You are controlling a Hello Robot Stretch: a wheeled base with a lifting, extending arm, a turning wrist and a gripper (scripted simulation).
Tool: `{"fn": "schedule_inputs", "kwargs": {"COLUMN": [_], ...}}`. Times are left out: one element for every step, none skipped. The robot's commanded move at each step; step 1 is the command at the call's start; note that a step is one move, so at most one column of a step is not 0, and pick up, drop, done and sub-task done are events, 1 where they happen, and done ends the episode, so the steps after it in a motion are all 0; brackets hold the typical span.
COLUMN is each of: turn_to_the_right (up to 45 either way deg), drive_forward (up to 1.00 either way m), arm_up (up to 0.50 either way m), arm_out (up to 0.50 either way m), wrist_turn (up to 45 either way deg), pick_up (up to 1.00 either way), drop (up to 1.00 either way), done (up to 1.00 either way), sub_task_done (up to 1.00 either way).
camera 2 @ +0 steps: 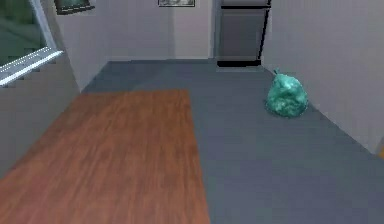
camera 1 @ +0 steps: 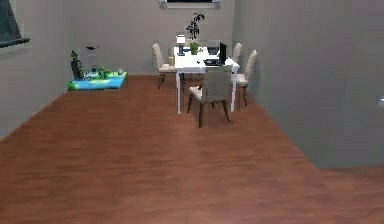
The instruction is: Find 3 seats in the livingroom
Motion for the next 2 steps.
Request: {"fn": "schedule_inputs", "kwargs": {"turn_to_the_right": [0.0, 0.0], "drive_forward": [1.0, 0.65], "arm_up": [0.0, 0.0], "arm_out": [0.0, 0.0], "wrist_turn": [0.0, 0.0], "pick_up": [0.0, 0.0], "drop": [0.0, 0.0], "done": [0.0, 0.0], "sub_task_done": [0.0, 0.0]}}
